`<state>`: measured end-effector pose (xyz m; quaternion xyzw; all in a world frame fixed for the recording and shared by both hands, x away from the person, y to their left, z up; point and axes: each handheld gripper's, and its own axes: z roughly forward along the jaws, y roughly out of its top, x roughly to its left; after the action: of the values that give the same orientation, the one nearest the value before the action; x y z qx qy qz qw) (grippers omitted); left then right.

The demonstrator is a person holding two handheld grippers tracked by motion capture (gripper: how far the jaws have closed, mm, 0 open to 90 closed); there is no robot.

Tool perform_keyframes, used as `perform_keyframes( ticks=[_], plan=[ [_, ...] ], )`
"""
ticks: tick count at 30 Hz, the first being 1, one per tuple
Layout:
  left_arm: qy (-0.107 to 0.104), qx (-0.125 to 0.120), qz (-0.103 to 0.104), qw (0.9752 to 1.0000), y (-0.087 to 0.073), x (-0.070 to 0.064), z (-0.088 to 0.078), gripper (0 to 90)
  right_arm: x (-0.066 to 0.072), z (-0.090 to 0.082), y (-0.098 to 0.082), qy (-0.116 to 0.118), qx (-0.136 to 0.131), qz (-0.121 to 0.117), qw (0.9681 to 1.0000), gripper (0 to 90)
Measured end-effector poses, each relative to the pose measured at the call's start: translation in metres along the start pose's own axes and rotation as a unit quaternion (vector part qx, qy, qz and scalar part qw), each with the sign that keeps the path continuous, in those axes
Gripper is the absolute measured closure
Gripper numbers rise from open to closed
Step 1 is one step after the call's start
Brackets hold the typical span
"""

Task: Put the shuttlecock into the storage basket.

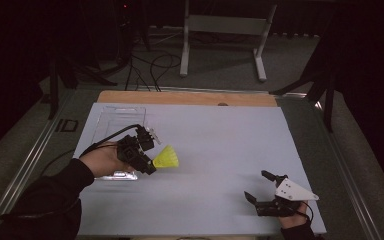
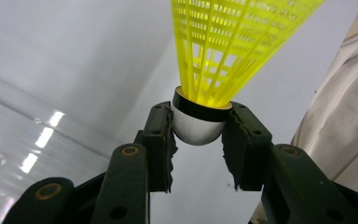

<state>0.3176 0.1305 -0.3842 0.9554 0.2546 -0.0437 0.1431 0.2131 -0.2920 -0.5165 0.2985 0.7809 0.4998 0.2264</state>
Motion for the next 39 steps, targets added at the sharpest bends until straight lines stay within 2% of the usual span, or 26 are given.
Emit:
perform_keyframes(
  ticks=[7,15,17,24,26,30,37,38,39],
  plan=[
    [0.009,-0.013,-0.014,0.9998,-0.004,0.008,-0.018,64.3,0.001,0.000,0.000,0.001,0.001,-0.001,1.0000,9.2],
    [0.025,-0.027,-0.049,0.9981,-0.014,0.025,-0.035,64.4,0.001,0.000,0.000,0.000,0.000,-0.002,1.0000,9.2],
    [0.032,-0.032,-0.064,0.9969,-0.017,0.031,-0.039,64.4,0.001,0.001,0.000,0.000,0.001,-0.004,1.0000,9.2],
    [0.046,-0.041,-0.087,0.9942,-0.029,0.047,-0.049,64.5,0.001,0.001,0.000,0.000,0.002,-0.002,1.0000,9.2],
    [0.051,-0.045,-0.100,0.9926,-0.033,0.052,-0.050,64.5,0.001,0.001,0.000,0.000,0.002,-0.002,1.0000,9.2],
    [0.062,-0.047,-0.114,0.9904,-0.041,0.058,-0.052,64.6,0.001,0.001,0.000,0.000,0.002,-0.003,1.0000,9.2],
    [0.069,-0.048,-0.135,0.9874,-0.054,0.063,-0.054,64.6,0.001,0.001,0.000,0.000,0.002,-0.003,1.0000,9.2],
    [0.075,-0.050,-0.142,0.9857,-0.059,0.065,-0.056,64.6,0.001,0.001,0.000,0.000,0.002,-0.003,1.0000,9.2],
    [0.075,-0.050,-0.142,0.9857,-0.059,0.065,-0.056,64.6,0.001,0.001,0.000,0.000,0.002,-0.003,1.0000,9.2]
  ],
)
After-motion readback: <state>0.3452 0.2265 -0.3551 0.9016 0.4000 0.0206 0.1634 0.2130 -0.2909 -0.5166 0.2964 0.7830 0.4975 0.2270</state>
